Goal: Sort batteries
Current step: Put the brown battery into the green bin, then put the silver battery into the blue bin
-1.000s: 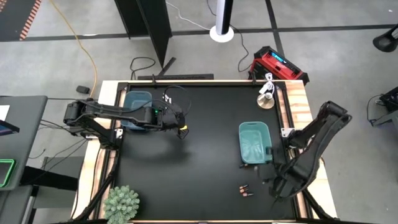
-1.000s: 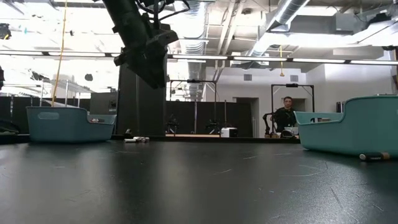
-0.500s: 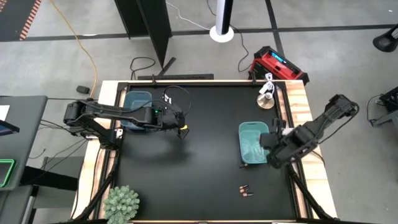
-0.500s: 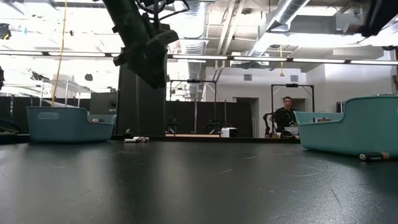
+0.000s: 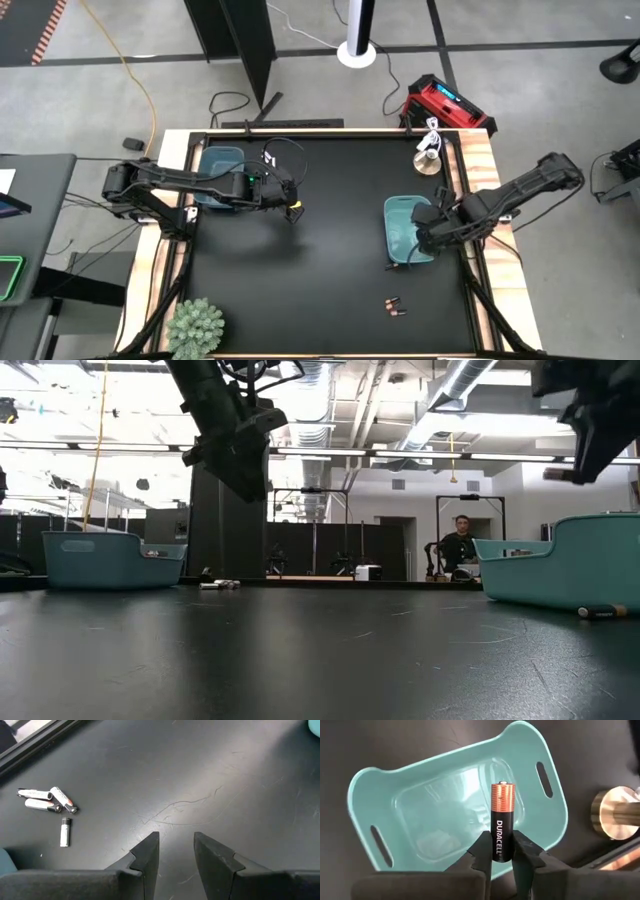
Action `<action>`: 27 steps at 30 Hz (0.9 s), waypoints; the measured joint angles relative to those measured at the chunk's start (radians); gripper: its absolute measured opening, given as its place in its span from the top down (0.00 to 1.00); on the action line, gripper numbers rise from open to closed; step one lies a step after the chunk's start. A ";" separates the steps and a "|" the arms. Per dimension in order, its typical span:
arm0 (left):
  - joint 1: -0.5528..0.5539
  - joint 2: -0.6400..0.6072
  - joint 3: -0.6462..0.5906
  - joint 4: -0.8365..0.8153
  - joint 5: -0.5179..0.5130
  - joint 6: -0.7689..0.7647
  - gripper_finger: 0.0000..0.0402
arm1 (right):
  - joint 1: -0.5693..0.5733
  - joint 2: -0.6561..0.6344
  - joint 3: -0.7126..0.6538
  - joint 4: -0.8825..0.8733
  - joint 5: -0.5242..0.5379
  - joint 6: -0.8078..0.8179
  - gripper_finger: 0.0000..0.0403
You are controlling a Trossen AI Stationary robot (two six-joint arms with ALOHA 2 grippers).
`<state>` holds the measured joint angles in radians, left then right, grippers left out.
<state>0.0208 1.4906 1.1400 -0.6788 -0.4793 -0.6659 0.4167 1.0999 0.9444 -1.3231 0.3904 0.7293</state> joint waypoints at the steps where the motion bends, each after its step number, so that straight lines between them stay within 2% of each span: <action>1: 0.000 0.000 0.000 0.000 0.000 0.000 0.71 | -0.008 0.001 -0.009 0.007 0.000 -0.002 0.80; 11: 0.000 0.000 0.000 0.000 0.000 0.000 0.71 | -0.047 0.005 -0.028 0.032 0.004 -0.027 0.53; 14: 0.000 0.000 0.000 0.000 0.000 0.000 0.71 | -0.043 0.005 -0.028 0.042 0.005 -0.048 0.47; 27: 0.000 0.000 0.000 0.000 0.001 -0.001 0.71 | 0.038 0.005 -0.028 0.286 0.024 -0.278 0.48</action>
<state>0.0208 1.4906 1.1400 -0.6785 -0.4785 -0.6670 0.4550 1.1049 0.9169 -1.0376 0.4141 0.4517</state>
